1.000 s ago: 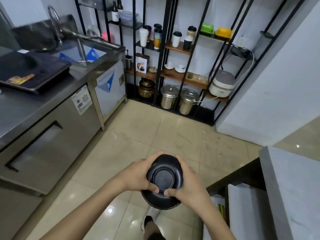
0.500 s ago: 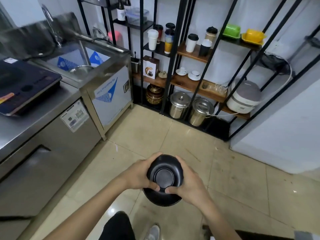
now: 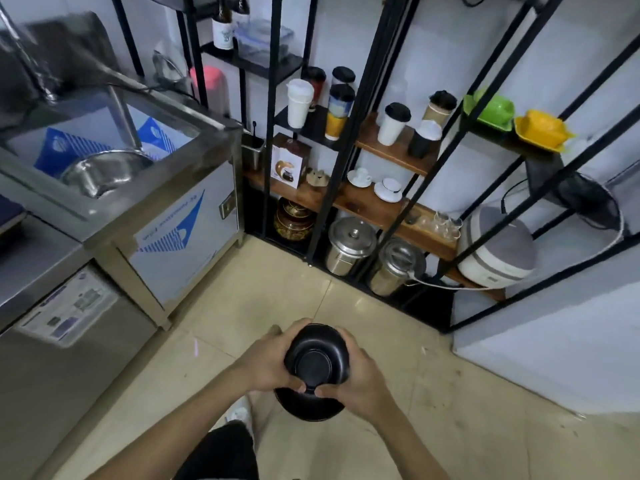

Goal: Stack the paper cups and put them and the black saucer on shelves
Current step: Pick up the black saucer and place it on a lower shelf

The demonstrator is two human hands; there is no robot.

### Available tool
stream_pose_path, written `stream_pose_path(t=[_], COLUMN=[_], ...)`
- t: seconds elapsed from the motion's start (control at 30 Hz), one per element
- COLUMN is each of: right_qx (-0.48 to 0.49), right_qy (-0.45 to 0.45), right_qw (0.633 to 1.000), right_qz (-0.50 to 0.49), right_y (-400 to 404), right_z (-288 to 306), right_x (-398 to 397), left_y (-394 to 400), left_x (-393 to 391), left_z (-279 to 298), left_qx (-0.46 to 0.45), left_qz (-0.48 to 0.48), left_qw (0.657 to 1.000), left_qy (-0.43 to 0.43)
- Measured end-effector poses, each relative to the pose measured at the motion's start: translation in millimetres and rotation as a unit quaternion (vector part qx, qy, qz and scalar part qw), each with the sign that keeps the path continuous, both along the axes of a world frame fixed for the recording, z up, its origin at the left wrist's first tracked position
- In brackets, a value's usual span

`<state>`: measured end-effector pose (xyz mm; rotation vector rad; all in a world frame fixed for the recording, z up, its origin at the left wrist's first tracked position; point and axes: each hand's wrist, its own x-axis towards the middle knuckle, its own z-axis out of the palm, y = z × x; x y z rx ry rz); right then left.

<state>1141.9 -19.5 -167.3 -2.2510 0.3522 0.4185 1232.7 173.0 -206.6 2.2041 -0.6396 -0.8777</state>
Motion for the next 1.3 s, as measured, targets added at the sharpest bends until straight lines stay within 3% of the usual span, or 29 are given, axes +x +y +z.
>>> stream_pose_path(t=[0.5, 0.77, 1.03, 1.3], right_qx=[-0.002, 0.005, 0.022, -0.063], right_qy=[0.049, 0.035, -0.019, -0.048], right_qw=[0.997, 0.999, 0.993, 0.976], right_qz=[-0.053, -0.009, -0.111, -0.204], right_y=[-154.5, -265.7, -314.9, -345.9], right_z=[-38.6, -88.5, -132.0, -235.6], right_x=[234.4, 347.4, 438.8, 543.0], left_y=[-159.6, -264.4, -331.0, -385.3], left_x=[244.4, 336.1, 447.0, 559.1], left_z=[-25.7, -70.8, -106.5, -206.9], left_qx=[0.029, 0.058, 0.072, 0.032], left_qz=[-0.037, 0.033, 0.010, 0.009], left_qw=[0.998, 0.997, 0.997, 0.998], left_qy=[0.030, 0.030, -0.010, -0.053])
